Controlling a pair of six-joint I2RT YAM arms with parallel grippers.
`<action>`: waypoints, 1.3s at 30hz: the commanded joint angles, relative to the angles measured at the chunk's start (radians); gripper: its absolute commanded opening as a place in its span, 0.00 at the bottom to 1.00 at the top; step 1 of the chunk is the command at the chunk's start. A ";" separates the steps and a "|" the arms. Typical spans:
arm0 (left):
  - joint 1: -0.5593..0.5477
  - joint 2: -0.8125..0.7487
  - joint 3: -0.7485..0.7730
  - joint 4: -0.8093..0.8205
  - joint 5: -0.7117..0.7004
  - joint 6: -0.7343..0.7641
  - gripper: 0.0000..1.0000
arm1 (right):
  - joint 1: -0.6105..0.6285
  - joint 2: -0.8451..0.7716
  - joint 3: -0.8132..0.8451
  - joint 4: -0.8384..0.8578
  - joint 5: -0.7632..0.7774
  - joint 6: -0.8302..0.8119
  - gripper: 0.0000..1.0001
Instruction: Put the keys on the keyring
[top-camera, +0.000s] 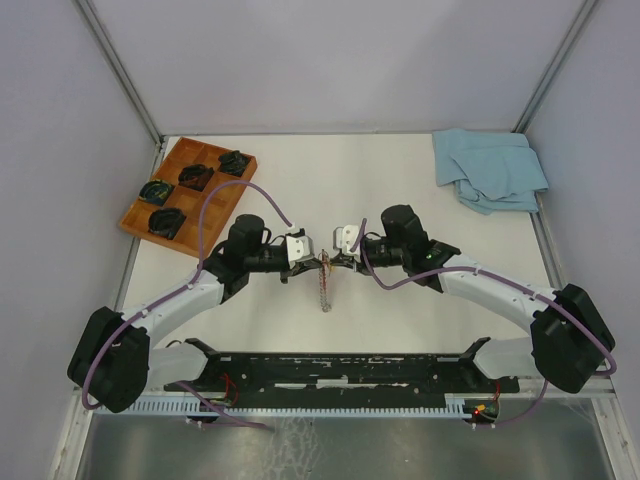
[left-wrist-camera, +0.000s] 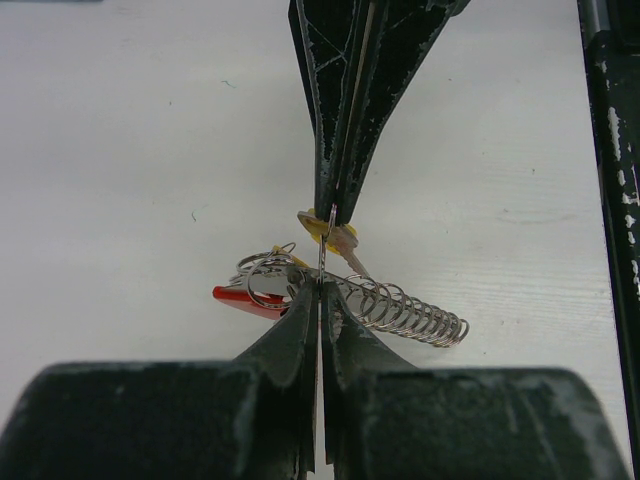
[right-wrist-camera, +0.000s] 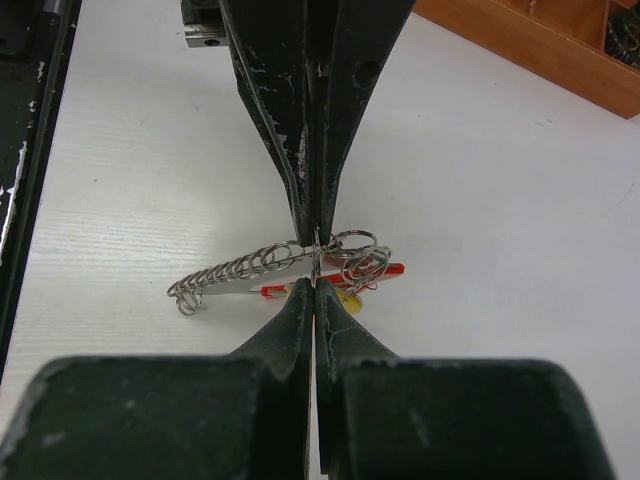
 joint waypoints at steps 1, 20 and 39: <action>-0.003 -0.001 0.035 0.025 0.040 0.032 0.03 | -0.002 -0.028 0.037 0.007 0.012 -0.021 0.01; -0.003 0.003 0.042 0.009 0.045 0.039 0.03 | -0.002 -0.031 0.038 0.013 0.012 -0.025 0.01; -0.003 0.009 0.048 0.001 0.041 0.040 0.03 | -0.001 -0.043 0.038 -0.015 0.000 -0.039 0.01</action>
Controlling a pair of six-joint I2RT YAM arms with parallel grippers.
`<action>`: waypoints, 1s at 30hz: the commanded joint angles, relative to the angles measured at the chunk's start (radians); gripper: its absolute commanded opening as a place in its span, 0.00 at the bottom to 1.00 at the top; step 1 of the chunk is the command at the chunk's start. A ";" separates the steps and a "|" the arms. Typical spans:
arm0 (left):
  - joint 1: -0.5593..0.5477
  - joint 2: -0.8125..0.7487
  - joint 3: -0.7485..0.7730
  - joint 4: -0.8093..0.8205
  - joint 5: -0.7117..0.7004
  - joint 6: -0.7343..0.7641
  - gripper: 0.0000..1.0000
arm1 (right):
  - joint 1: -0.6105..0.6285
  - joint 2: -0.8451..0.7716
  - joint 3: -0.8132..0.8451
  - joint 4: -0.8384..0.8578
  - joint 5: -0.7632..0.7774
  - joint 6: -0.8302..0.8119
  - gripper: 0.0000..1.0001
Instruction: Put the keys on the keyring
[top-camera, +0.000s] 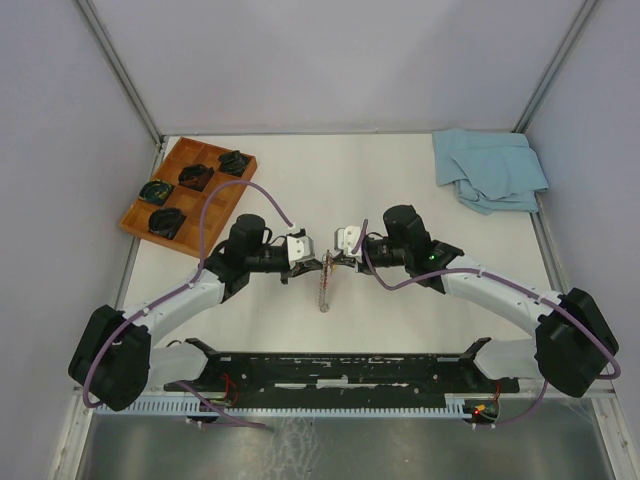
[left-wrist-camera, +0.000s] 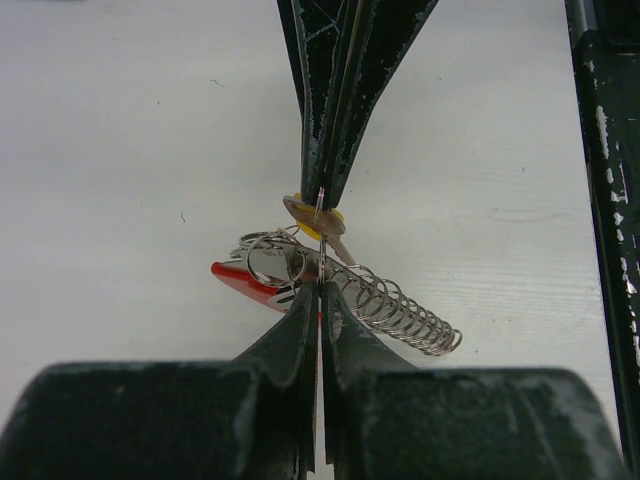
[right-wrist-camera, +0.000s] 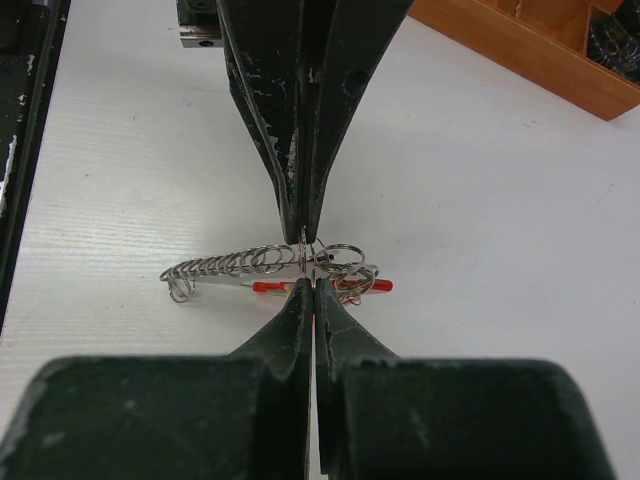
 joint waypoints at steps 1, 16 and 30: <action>-0.004 -0.002 0.044 0.011 0.024 0.038 0.03 | -0.002 -0.015 0.039 0.004 -0.021 -0.013 0.01; -0.004 0.003 0.045 0.019 0.035 0.034 0.03 | 0.003 0.009 0.053 -0.003 -0.027 -0.018 0.01; -0.003 0.003 0.047 0.019 0.041 0.033 0.03 | 0.010 0.022 0.059 0.000 -0.025 -0.022 0.01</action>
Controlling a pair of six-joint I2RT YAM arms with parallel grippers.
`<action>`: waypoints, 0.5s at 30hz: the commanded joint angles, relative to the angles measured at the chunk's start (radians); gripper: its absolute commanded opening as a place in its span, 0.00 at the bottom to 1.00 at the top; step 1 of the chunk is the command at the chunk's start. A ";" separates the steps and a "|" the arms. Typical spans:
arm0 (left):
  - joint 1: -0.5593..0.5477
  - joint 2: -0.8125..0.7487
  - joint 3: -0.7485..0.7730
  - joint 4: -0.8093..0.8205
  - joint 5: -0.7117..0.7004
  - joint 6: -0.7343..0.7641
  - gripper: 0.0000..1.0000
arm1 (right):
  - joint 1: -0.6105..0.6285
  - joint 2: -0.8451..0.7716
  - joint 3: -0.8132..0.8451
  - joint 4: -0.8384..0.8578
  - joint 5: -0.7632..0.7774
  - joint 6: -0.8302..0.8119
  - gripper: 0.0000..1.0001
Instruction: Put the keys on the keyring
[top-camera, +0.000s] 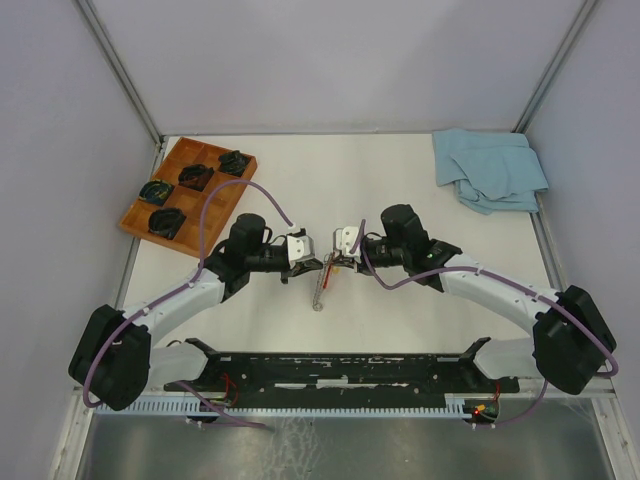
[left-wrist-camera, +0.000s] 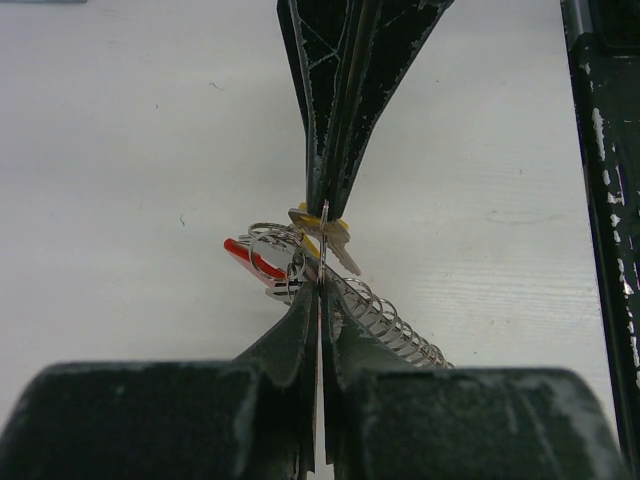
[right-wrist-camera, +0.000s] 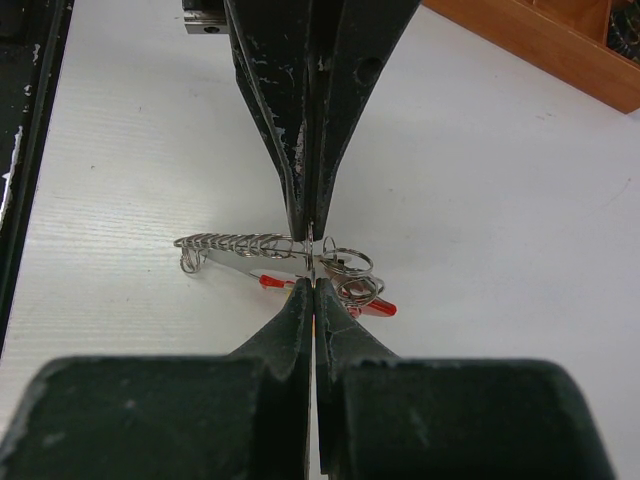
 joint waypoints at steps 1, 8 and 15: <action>-0.004 0.001 0.041 0.022 0.036 0.033 0.03 | 0.008 0.007 0.047 0.029 -0.022 -0.012 0.01; -0.005 0.000 0.041 0.022 0.036 0.032 0.03 | 0.013 0.009 0.049 0.028 -0.024 -0.012 0.01; -0.003 -0.001 0.040 0.022 0.030 0.030 0.03 | 0.014 -0.004 0.043 0.027 -0.008 -0.011 0.01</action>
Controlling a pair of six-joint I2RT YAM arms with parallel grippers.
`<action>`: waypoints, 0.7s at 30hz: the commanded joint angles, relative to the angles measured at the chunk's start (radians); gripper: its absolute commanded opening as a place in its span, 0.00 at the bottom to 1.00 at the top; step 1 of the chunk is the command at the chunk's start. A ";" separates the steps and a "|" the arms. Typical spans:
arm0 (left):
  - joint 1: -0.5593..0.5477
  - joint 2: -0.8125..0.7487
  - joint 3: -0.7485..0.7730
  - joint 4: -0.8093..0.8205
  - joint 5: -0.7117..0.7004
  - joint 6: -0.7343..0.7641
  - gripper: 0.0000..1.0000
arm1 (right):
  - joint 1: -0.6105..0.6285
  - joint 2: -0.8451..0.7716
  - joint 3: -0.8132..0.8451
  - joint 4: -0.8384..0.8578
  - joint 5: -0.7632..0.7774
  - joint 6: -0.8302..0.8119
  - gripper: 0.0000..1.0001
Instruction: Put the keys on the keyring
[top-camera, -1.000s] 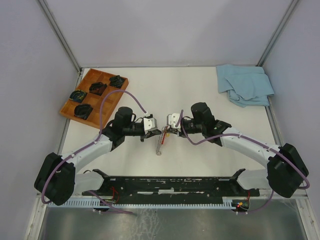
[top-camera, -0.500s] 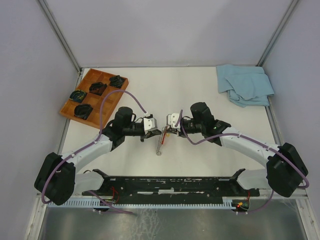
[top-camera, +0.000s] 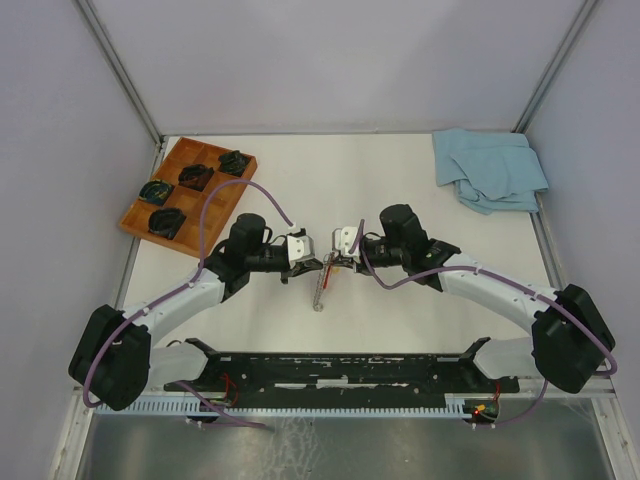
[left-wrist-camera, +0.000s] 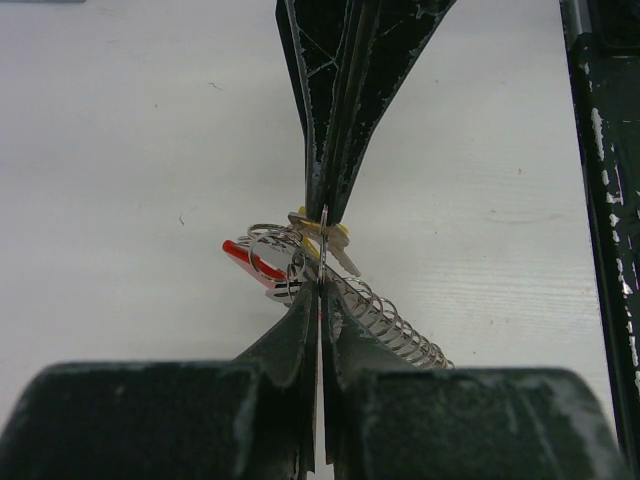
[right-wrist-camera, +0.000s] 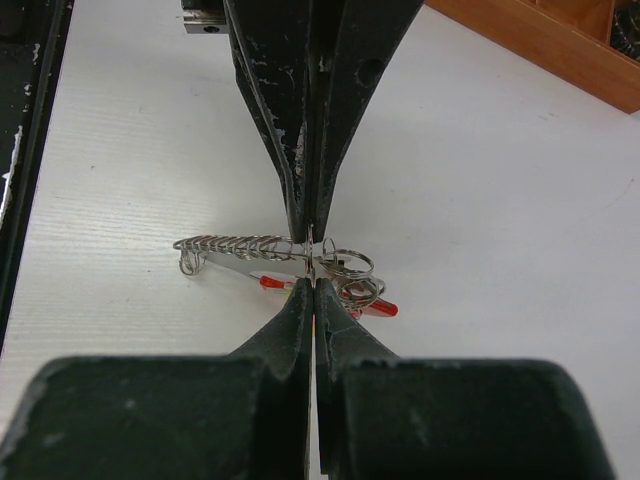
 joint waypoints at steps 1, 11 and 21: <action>-0.004 0.000 0.039 0.026 0.028 0.031 0.03 | 0.007 -0.019 0.034 0.027 -0.002 -0.011 0.01; -0.005 -0.002 0.038 0.026 0.022 0.029 0.03 | 0.007 -0.041 0.026 0.001 -0.004 -0.013 0.01; -0.003 -0.004 0.037 0.026 0.023 0.027 0.03 | 0.007 -0.030 0.040 -0.007 -0.023 -0.012 0.01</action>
